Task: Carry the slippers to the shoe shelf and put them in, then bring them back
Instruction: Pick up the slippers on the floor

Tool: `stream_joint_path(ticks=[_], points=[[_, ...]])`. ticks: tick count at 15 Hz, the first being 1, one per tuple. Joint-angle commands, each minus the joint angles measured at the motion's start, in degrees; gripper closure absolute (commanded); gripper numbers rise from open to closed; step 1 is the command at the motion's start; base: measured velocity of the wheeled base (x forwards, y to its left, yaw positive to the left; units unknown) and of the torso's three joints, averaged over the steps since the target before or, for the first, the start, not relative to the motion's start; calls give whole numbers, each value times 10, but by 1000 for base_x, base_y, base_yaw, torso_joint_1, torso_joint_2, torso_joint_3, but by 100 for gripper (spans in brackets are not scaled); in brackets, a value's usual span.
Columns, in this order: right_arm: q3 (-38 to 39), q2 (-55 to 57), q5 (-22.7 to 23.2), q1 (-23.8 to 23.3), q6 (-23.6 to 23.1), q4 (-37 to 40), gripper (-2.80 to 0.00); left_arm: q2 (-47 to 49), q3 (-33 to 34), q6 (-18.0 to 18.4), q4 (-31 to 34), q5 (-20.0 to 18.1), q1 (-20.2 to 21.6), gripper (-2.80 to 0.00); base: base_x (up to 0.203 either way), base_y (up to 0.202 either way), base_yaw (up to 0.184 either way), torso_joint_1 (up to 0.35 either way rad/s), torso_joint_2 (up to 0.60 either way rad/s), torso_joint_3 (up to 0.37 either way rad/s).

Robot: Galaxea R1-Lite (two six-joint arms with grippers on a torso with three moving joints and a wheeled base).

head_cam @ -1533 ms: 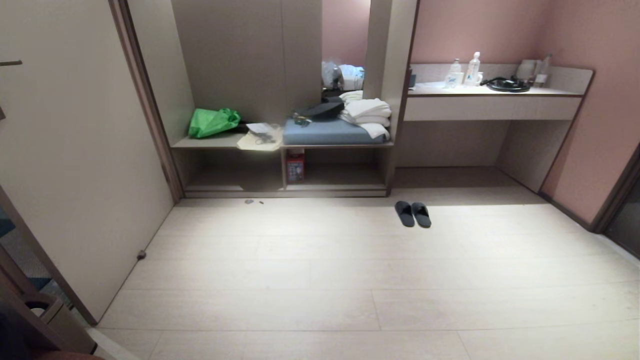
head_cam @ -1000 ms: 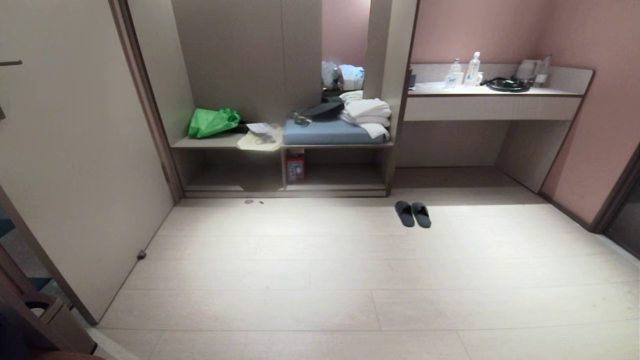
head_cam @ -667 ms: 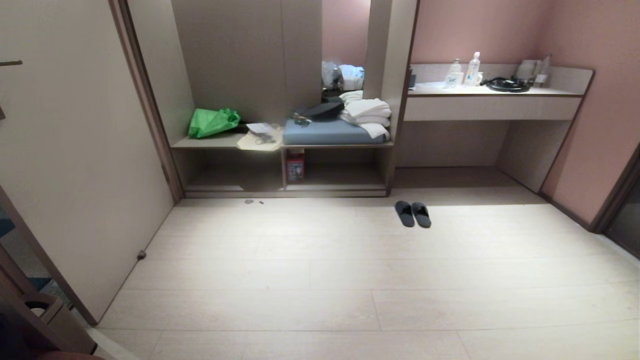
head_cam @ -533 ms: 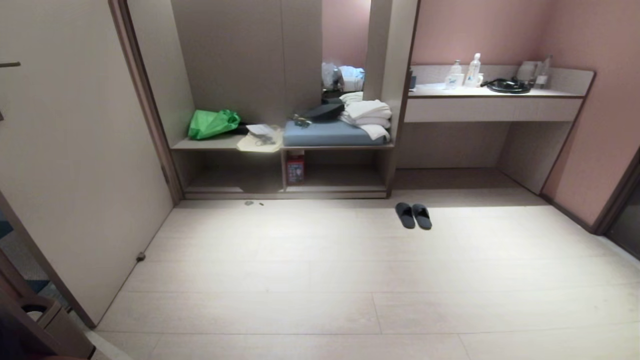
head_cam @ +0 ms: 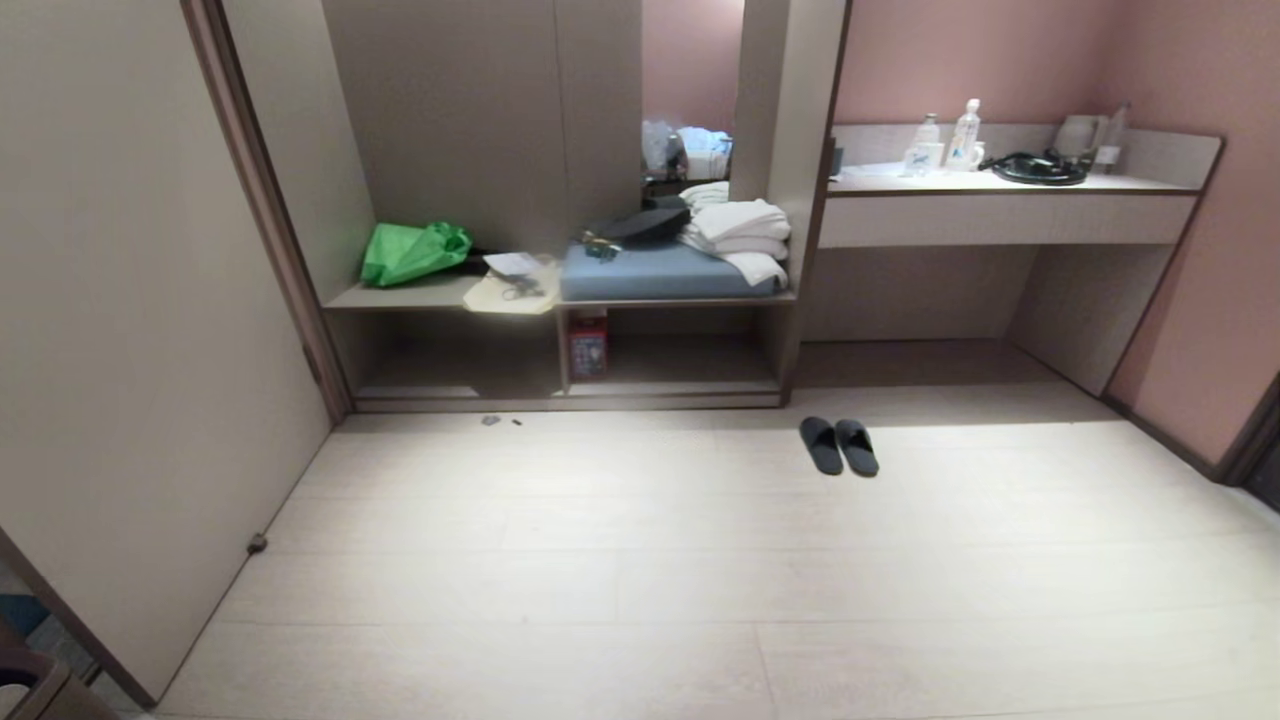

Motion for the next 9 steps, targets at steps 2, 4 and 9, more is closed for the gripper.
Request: stream_joint_path(ticks=[2, 4, 9], points=[[0, -1, 0, 0, 0, 0, 0, 0, 0, 0, 0, 0, 0, 0, 203, 0, -2, 1, 5, 7], [0, -1, 0, 0, 0, 0, 0, 0, 0, 0, 0, 0, 0, 0, 193, 0, -1, 2, 5, 1], [0, 0, 0, 0, 0, 0, 0, 0, 0, 0, 1, 0, 0, 0, 194, 0, -2, 5, 4, 3]])
